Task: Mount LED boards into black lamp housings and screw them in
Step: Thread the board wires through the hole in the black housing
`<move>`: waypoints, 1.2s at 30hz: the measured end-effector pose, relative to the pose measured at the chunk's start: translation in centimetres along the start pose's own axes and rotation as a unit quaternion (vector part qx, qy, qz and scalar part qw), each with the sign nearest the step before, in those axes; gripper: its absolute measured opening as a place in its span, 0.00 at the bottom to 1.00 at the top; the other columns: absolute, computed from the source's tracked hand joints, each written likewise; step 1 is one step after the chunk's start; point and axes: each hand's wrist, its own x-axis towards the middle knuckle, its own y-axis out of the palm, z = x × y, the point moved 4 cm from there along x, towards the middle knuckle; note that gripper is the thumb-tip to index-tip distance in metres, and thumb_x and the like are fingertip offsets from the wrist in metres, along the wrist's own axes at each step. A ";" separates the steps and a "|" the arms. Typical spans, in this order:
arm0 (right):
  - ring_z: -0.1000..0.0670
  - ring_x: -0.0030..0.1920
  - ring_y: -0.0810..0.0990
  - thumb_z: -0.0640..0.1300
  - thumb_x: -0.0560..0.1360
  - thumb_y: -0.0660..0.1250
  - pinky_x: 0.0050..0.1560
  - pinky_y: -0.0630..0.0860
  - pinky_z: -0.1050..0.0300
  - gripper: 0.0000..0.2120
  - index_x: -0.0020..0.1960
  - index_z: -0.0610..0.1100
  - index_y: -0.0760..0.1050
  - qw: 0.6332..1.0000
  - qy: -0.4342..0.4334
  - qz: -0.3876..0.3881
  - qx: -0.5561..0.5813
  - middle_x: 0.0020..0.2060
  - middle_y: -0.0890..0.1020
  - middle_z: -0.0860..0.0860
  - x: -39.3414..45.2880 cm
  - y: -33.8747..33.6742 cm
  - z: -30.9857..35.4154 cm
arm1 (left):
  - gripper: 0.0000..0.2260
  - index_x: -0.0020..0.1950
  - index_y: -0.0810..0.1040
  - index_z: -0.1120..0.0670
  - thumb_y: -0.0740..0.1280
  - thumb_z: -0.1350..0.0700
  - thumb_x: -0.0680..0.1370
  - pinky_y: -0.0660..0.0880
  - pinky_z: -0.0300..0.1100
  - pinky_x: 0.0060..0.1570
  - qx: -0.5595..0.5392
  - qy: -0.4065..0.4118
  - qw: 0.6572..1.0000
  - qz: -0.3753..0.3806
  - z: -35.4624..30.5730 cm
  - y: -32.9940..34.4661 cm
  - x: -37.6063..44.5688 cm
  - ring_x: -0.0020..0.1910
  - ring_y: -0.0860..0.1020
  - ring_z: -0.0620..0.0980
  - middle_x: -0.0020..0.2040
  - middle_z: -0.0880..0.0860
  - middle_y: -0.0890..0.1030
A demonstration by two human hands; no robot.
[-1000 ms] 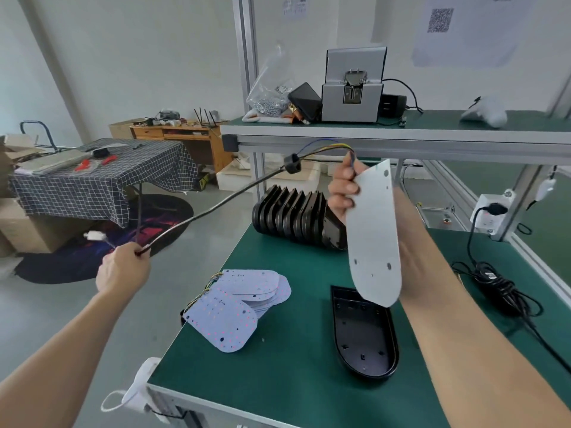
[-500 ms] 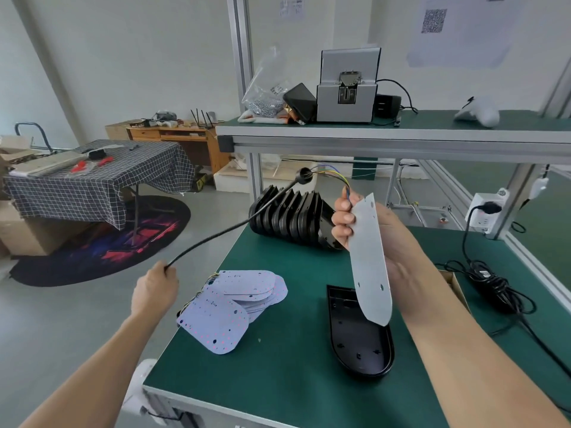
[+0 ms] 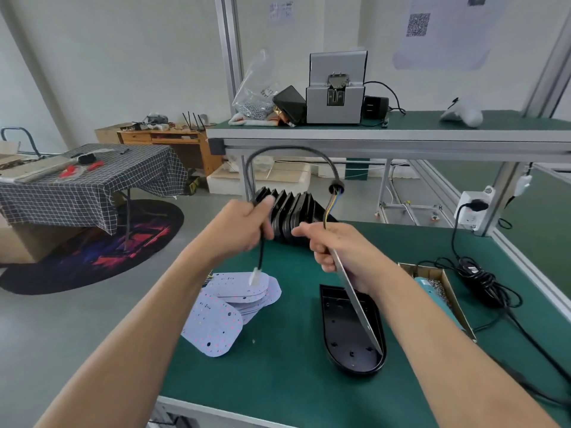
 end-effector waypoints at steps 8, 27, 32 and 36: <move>0.49 0.29 0.64 0.44 0.82 0.71 0.33 0.60 0.59 0.13 0.44 0.36 0.81 0.988 -0.044 0.028 -0.145 0.29 0.73 0.46 -2.8 -1.7 0.5 | 0.26 0.42 0.81 0.59 0.58 0.41 0.86 0.68 0.34 0.24 -0.101 0.049 0.992 0.063 -4.8 7.2 1.0 0.19 0.68 0.46 0.20 0.51 0.73; 0.57 0.23 0.65 0.50 0.80 0.72 0.28 0.63 0.66 0.20 0.34 0.41 0.76 0.940 -0.026 -0.237 -0.245 0.20 0.71 0.57 -4.3 -9.6 -5.8 | 0.07 0.42 0.72 0.55 0.68 0.54 0.72 0.68 0.39 0.30 -0.022 -0.167 0.984 0.066 8.8 19.6 -3.9 0.35 0.72 0.50 0.39 0.50 0.76; 0.59 0.26 0.72 0.48 0.82 0.70 0.32 0.66 0.67 0.16 0.36 0.44 0.78 0.935 -0.054 -0.242 -0.253 0.29 0.84 0.55 -4.3 -9.2 -5.3 | 0.07 0.46 0.72 0.47 0.68 0.49 0.71 0.66 0.33 0.31 -0.056 -0.106 0.993 0.016 7.5 17.7 -5.0 0.37 0.73 0.44 0.41 0.45 0.77; 0.61 0.27 0.75 0.46 0.82 0.70 0.32 0.67 0.70 0.13 0.38 0.46 0.79 0.925 -0.102 -0.249 -0.270 0.32 0.85 0.57 -4.5 -8.1 -4.0 | 0.10 0.47 0.74 0.46 0.69 0.45 0.70 0.66 0.33 0.32 -0.055 -0.069 0.996 0.001 6.2 17.0 -5.7 0.36 0.75 0.41 0.39 0.45 0.80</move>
